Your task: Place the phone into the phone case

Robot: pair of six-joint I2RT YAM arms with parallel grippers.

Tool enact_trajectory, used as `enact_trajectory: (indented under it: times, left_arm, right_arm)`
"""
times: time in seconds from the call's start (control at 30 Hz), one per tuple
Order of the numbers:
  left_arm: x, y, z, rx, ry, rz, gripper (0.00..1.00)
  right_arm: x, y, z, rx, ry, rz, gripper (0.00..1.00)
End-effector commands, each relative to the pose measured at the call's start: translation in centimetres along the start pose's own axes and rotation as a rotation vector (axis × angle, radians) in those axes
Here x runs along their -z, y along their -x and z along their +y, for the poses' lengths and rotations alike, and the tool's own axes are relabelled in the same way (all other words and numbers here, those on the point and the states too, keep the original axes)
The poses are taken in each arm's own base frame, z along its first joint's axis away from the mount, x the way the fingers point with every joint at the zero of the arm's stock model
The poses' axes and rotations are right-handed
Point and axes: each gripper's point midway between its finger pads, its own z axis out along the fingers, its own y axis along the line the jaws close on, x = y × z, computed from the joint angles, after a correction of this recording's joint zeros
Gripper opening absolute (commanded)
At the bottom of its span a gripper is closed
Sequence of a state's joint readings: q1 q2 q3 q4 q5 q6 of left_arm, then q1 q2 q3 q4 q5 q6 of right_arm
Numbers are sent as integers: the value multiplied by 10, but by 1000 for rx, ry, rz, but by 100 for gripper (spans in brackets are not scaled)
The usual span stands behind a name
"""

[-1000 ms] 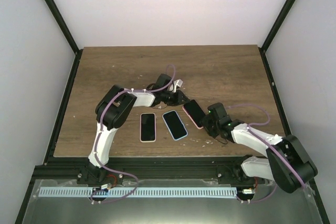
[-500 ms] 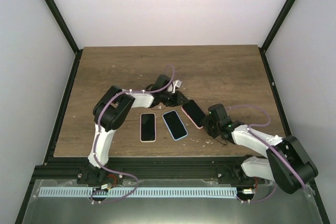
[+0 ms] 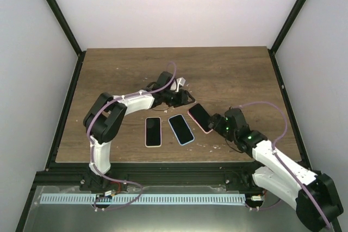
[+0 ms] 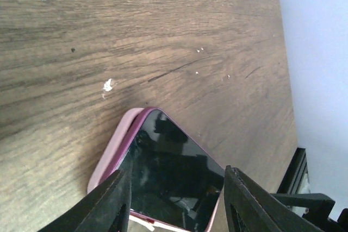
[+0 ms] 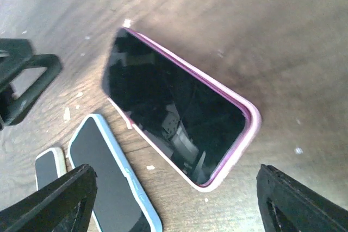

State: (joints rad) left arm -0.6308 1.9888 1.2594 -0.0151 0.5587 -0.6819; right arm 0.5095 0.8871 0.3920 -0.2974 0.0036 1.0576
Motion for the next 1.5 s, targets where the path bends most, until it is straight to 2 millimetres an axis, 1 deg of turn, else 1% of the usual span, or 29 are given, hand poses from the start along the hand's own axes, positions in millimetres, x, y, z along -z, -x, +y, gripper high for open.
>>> enact_trajectory:
  times: [0.0, 0.07, 0.1, 0.2, 0.23, 0.3, 0.37, 0.43, 0.53, 0.67, 0.77, 0.87, 0.9, 0.93, 1.0, 1.1, 1.17, 1.2, 1.33, 1.4, 1.47]
  left_arm:
    - [7, -20, -12, 50, -11, 42, 49]
    - [8, -28, -19, 63, -25, 52, 50]
    - [7, -32, -21, 75, -29, 57, 53]
    - [3, -48, -27, 115, -21, 81, 60]
    - [2, -52, -28, 123, -10, 87, 61]
    - [6, -60, -25, 137, 25, 93, 63]
    - [15, -57, -20, 146, 51, 76, 63]
    - [29, -47, -16, 151, 69, 37, 63]
    - [57, -28, -9, 168, 76, -35, 63]
    - [97, -10, -1, 181, 91, -124, 64]
    - [122, -7, 11, 194, 109, -168, 64]
    - [143, -6, 18, 191, 120, -212, 64]
    - [148, -7, 20, 189, 124, -222, 64]
    - [154, -8, 23, 189, 132, -233, 64]
    - [161, -12, 26, 190, 139, -248, 64]
    - [170, -17, 25, 177, 141, -262, 64]
    - [175, -18, 24, 166, 147, -274, 64]
    - [176, -18, 23, 161, 146, -276, 64]
    - [173, -20, 23, 153, 136, -268, 62]
    - [168, -25, 30, 162, 142, -252, 62]
    - [163, -29, 35, 176, 141, -235, 61]
  right_arm:
    - [15, 30, 37, 322, 115, -104, 81]
    - [13, 43, 37, 347, 99, -105, 78]
    - [11, 48, 38, 353, 102, -91, 77]
    - [-1, 53, 36, 362, 130, -23, 73]
    - [-4, 51, 40, 370, 153, 5, 70]
    - [-7, 40, 50, 397, 219, 75, 62]
    - [-6, 25, 58, 395, 303, 132, 52]
    - [-4, 12, 63, 382, 355, 161, 45]
    - [-6, -8, 67, 385, 374, 180, 44]
    - [-16, -27, 69, 378, 375, 220, 45]
    - [-25, -39, 72, 387, 367, 251, 46]
    - [-36, -52, 78, 411, 347, 286, 47]
    - [-41, -56, 78, 420, 322, 295, 49]
    - [-48, -62, 73, 427, 277, 318, 49]
    - [-58, -67, 69, 442, 224, 324, 49]
    - [-69, -74, 66, 461, 185, 332, 50]
    - [-74, -81, 69, 481, 183, 353, 50]
    - [-75, -85, 75, 493, 199, 360, 50]
    - [-77, -116, 99, 538, 279, 426, 50]
    - [-80, -133, 103, 547, 285, 465, 50]
    - [-84, -143, 99, 540, 265, 487, 49]
